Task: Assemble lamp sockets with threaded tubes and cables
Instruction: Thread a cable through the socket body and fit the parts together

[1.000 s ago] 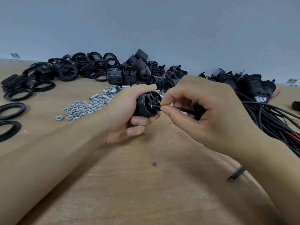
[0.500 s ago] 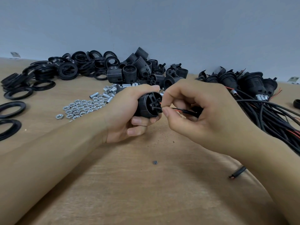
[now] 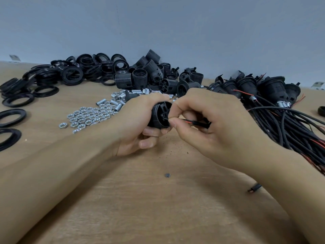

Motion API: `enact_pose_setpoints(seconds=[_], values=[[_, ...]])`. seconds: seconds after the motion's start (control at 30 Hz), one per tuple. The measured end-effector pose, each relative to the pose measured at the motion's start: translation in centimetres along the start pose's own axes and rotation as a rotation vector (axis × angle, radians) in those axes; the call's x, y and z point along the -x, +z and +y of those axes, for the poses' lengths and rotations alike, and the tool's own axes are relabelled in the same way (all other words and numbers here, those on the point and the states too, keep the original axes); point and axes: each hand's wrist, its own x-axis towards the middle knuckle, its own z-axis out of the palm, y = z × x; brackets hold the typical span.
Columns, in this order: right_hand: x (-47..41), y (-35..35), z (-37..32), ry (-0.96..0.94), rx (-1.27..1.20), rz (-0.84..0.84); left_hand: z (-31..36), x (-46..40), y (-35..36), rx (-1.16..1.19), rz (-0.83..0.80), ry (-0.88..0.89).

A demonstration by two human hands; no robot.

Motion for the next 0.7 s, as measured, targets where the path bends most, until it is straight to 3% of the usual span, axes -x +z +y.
enact_pose_setpoints(seconds=[0.4, 0.57, 0.7], values=[[0.1, 0.9, 0.3, 0.021, -0.022, -0.002, -0.3, -0.1, 0.3, -0.073, 0.128, 0.020], [0.2, 0.0, 1.0, 0.228, -0.398, -0.004, 0.3, -0.3, 0.2, 0.018, 0.150, 0.080], [0.3, -1.2, 1.8, 0.315, -0.493, -0.114, -0.1, -0.6, -0.2, 0.050, 0.171, 0.035]])
